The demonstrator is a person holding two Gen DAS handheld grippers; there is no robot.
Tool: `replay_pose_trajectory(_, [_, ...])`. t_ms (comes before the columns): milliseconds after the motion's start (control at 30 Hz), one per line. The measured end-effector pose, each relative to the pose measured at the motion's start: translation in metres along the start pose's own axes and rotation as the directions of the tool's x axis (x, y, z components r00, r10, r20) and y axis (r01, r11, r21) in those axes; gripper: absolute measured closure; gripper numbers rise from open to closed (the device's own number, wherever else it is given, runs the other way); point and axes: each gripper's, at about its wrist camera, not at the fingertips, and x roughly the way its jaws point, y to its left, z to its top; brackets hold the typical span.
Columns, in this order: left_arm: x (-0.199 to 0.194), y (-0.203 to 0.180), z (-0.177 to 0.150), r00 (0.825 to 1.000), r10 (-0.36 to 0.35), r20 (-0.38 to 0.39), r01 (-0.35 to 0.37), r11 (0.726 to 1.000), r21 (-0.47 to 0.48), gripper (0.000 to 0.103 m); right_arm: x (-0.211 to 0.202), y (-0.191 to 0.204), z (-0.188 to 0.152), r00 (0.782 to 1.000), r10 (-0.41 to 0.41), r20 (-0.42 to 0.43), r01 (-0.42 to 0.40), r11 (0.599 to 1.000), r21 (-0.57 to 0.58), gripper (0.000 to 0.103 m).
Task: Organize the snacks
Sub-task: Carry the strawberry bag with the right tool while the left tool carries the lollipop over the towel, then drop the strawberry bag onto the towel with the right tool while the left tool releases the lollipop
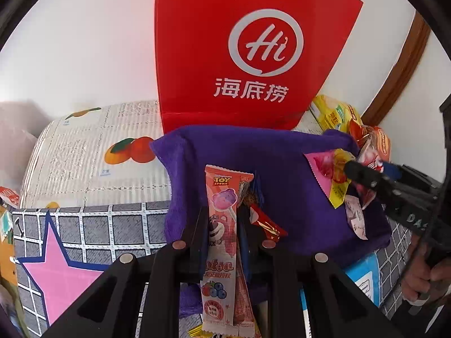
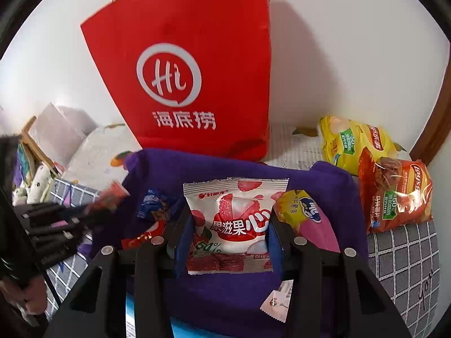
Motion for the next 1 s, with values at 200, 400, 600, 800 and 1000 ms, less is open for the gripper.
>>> replay_pose_trajectory(200, [0.005,0.006,0.0,1.0,0.0,-0.016,0.0,1.0,-0.018,0.085,0.012,-0.002,-0.005,0.999,-0.005,-0.04,0.005,1.0,0.002,0.057])
replay_pose_trajectory(400, [0.007,0.005,0.0,1.0,-0.007,-0.017,0.007,1.0,-0.019,0.085,0.011,0.0,-0.006,0.999,-0.005,-0.038,0.005,1.0,-0.017,0.057])
replay_pose_trajectory(600, [0.004,0.004,-0.001,1.0,-0.012,-0.013,0.012,1.0,-0.016,0.085,0.006,-0.003,-0.005,0.999,-0.016,-0.039,0.015,1.0,-0.011,0.057])
replay_pose_trajectory(800, [0.007,0.004,-0.001,1.0,-0.008,-0.021,0.008,1.0,-0.022,0.085,0.008,0.0,-0.007,0.998,-0.014,-0.055,0.013,1.0,-0.019,0.057])
replay_pose_trajectory(1000, [0.009,0.005,-0.001,1.0,-0.007,-0.028,0.006,1.0,-0.024,0.085,0.021,0.007,-0.011,0.995,-0.012,-0.103,0.008,0.999,-0.04,0.057])
